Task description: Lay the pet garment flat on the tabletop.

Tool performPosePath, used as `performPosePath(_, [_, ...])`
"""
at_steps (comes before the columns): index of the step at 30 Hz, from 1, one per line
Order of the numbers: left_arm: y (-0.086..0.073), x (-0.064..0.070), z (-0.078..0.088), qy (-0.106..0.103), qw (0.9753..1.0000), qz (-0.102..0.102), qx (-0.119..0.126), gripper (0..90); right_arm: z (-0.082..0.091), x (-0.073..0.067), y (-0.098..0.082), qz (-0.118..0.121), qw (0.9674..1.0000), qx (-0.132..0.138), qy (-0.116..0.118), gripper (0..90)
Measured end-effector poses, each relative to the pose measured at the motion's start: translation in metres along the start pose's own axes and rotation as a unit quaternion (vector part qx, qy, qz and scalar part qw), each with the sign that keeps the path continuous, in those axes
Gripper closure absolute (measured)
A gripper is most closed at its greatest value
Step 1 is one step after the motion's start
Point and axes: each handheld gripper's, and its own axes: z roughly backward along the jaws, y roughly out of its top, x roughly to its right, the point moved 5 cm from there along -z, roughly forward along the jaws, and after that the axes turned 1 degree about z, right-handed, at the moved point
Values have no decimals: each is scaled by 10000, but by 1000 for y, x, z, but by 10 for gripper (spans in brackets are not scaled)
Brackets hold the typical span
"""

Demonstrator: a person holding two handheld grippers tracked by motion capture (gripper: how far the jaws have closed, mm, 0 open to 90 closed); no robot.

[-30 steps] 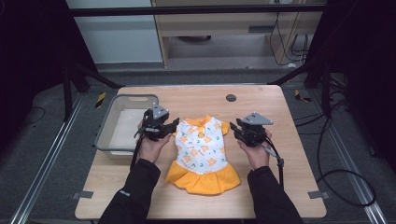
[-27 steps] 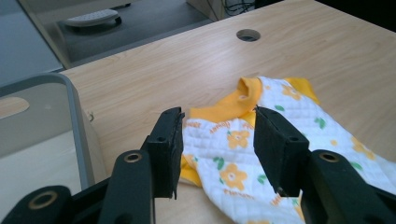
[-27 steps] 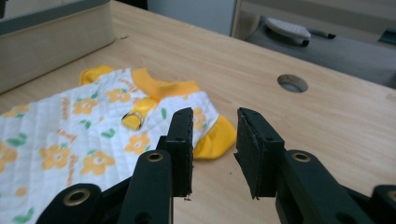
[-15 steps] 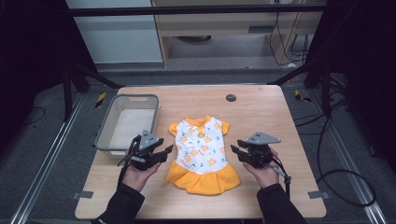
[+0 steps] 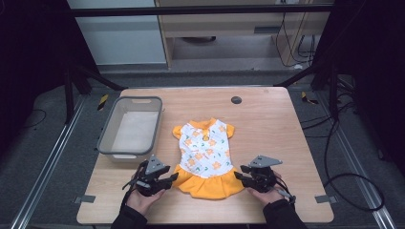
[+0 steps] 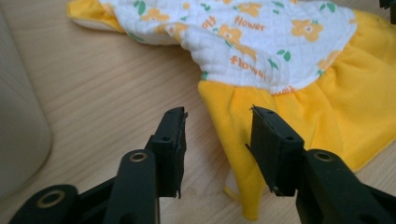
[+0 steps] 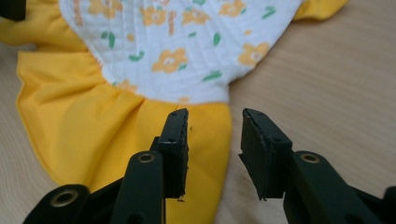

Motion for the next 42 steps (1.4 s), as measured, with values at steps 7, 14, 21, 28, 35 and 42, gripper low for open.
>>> performPosePath(7, [-6, 3, -7, -19, 9996, -41, -280, 780, -9, -7, -10, 138, 9992, -376, -10, 784])
performPosePath(14, [-4, 0, -12, 33, 9994, -39, -331, 887, -5, -4, -9, 27, 9990, -454, 39, 882])
performPosePath(21, [-5, -9, -17, 391, 9980, -146, -478, 890, -2, 2, -7, 58, 9991, -424, -56, 885])
performPosePath(28, [-13, 1, -18, 275, 9976, -108, -619, 887, -7, 2, -8, 359, 9975, -531, -299, 871])
performPosePath(35, [-8, 10, 2, 260, 9990, -220, -295, 809, 4, 4, -1, 178, 9996, -102, -189, 858])
performPosePath(42, [26, -4, 5, 388, 9986, -188, 308, 782, 4, 3, 12, 109, 9997, 219, -57, 900])
